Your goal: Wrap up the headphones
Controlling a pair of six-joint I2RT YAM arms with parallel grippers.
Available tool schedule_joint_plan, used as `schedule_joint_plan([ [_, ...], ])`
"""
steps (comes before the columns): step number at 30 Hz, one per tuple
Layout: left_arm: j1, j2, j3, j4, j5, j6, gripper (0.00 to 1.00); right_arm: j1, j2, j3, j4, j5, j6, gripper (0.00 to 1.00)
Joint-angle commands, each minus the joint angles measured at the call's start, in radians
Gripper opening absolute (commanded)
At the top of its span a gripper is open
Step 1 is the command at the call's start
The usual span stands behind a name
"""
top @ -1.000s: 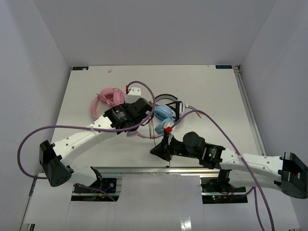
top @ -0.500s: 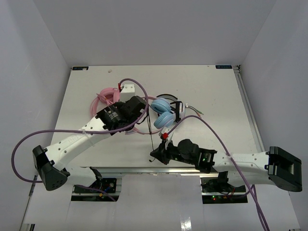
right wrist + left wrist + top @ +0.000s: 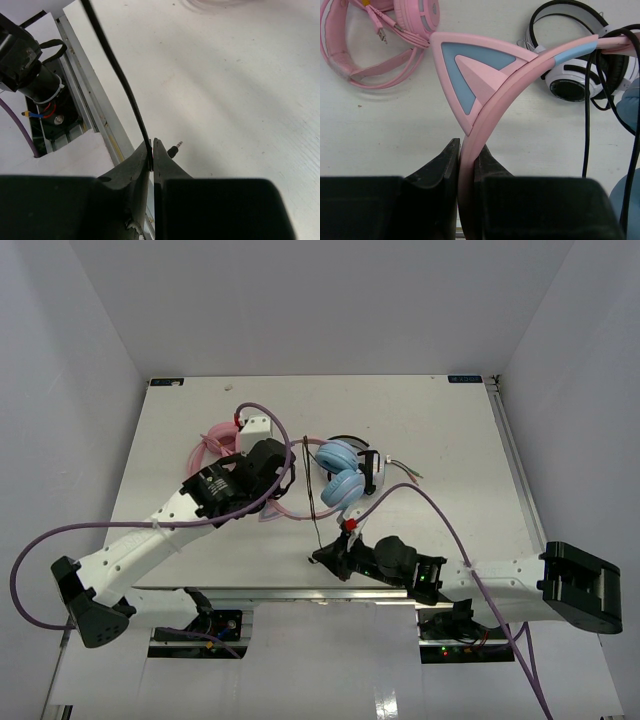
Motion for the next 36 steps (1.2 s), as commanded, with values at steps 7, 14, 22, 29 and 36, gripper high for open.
schedule_joint_plan([
  [7,-0.002,-0.072,0.001,0.096,0.089,-0.019,0.0,0.0,-0.084,-0.094,0.159,0.093,0.041,0.11],
  [14,-0.002,-0.1,-0.034,0.148,0.145,-0.023,0.0,0.0,-0.133,-0.153,0.223,0.164,0.098,0.1],
  [22,-0.002,-0.148,-0.052,0.214,0.263,-0.009,0.0,0.0,-0.138,-0.208,0.3,0.196,0.127,0.09],
  [29,-0.004,-0.179,-0.07,0.282,0.359,-0.004,0.0,0.0,-0.112,-0.199,0.328,0.164,0.125,0.09],
  [36,-0.002,-0.169,-0.073,0.292,0.358,-0.014,0.0,0.0,-0.085,-0.193,0.4,0.101,0.11,0.13],
])
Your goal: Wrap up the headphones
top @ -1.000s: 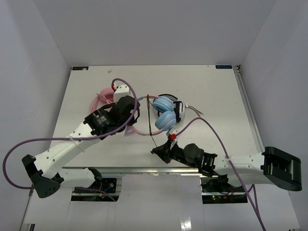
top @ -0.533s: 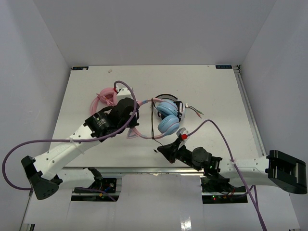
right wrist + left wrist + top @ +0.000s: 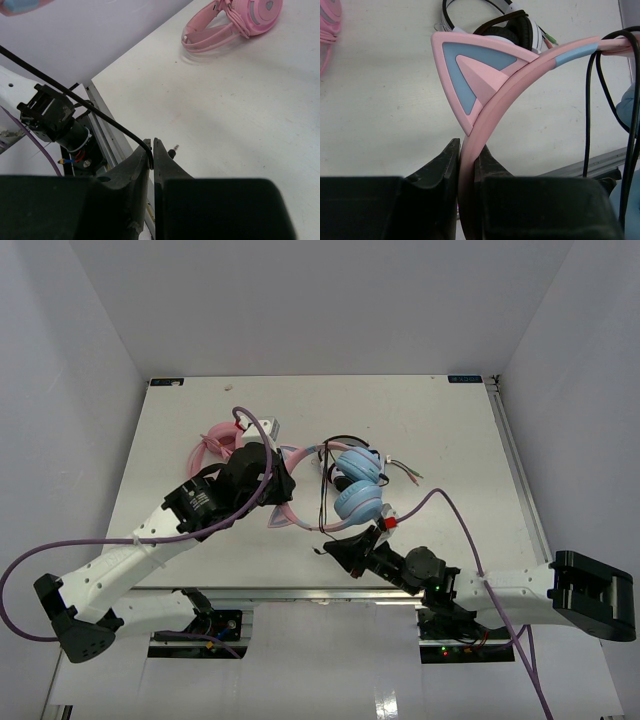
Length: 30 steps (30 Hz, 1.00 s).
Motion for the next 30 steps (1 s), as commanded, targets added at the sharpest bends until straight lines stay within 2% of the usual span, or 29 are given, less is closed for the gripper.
schedule_joint_plan([
  [1,-0.003,-0.043,0.01,0.104,0.049,-0.041,0.0,0.0,0.027,0.0,0.075,-0.017,-0.012,0.14],
  [9,-0.003,-0.03,0.014,0.099,0.024,-0.053,0.0,0.001,0.073,-0.002,0.172,-0.067,-0.031,0.24],
  [30,-0.003,-0.01,0.032,0.096,0.017,-0.068,0.0,0.0,0.221,-0.001,0.326,-0.087,-0.028,0.27],
])
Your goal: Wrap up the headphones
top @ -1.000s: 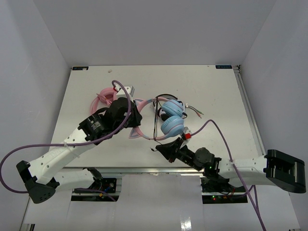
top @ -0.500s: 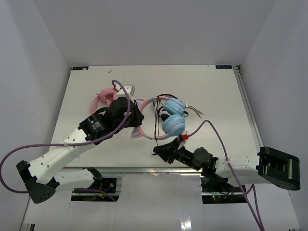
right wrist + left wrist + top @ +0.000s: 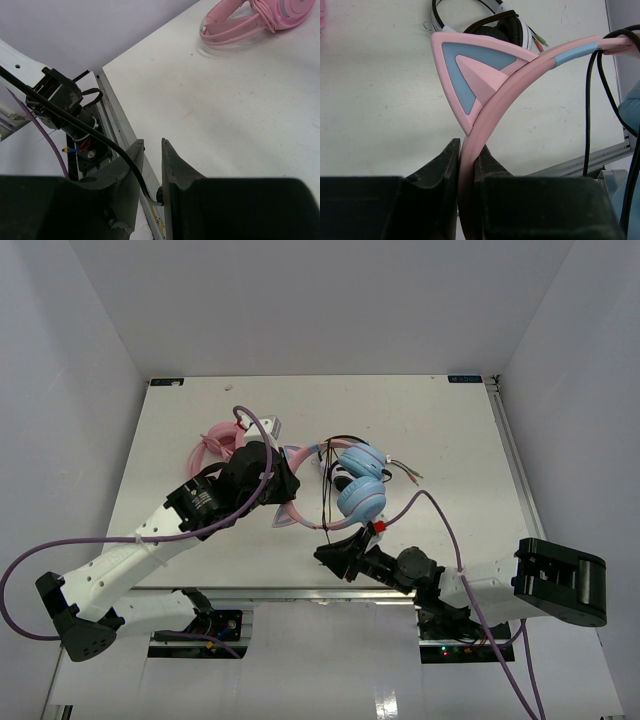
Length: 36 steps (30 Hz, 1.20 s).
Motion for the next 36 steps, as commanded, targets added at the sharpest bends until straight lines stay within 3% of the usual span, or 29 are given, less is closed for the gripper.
schedule_joint_plan([
  [1,-0.003,-0.019,0.034,0.073,-0.001,-0.033,0.0,0.002,0.017,-0.004,0.11,0.011,-0.006,0.27],
  [22,-0.003,-0.054,0.021,0.077,0.011,-0.043,0.0,0.001,0.096,-0.066,0.218,0.032,0.026,0.25],
  [24,-0.003,-0.061,0.017,0.082,0.019,-0.041,0.0,0.0,0.104,-0.066,0.218,0.037,0.029,0.22],
  [27,-0.003,-0.064,0.01,0.101,0.082,-0.011,0.0,0.0,0.091,-0.077,0.22,0.052,0.023,0.09],
  [36,-0.001,-0.062,0.0,0.188,0.416,0.143,0.0,0.0,-0.123,-0.132,0.103,0.151,-0.06,0.08],
])
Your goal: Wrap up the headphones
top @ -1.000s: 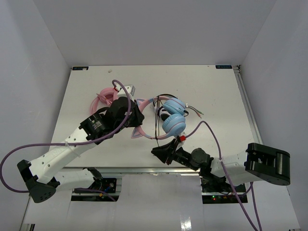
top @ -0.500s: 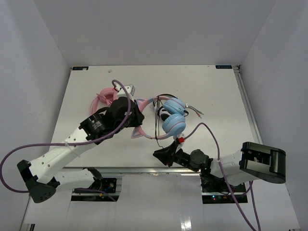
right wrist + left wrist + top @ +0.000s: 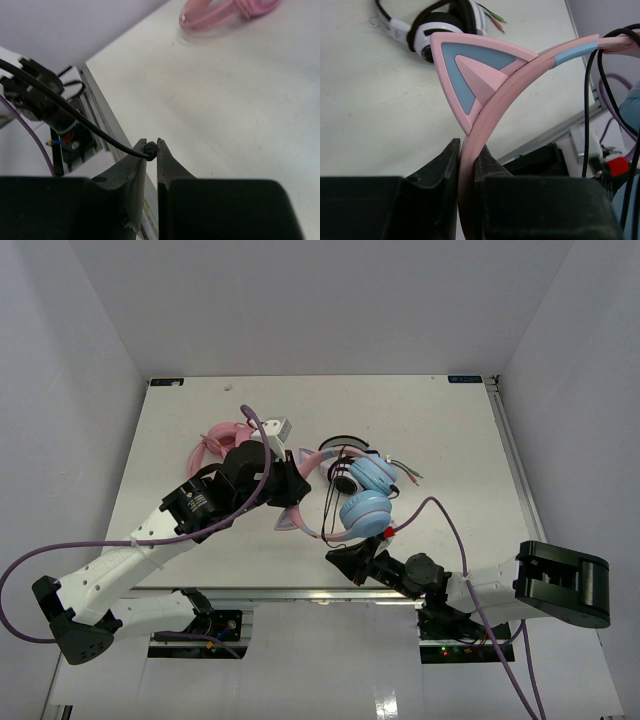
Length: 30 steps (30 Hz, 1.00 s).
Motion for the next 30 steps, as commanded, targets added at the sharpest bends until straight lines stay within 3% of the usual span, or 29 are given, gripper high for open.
schedule_joint_plan([
  [1,-0.002,-0.037,0.011,0.131,0.252,0.08,0.0,0.0,-0.137,-0.039,0.041,0.091,-0.072,0.08],
  [9,0.01,-0.028,0.047,0.142,0.373,0.251,0.0,-0.001,-0.451,-0.026,-0.303,0.203,-0.102,0.08],
  [19,0.02,0.007,0.106,0.165,0.676,0.383,0.0,-0.003,-0.6,0.049,-0.626,0.306,-0.143,0.08],
  [30,0.02,0.058,0.157,-0.056,0.638,0.757,0.0,-0.003,-0.758,0.155,-0.857,0.373,-0.175,0.08],
])
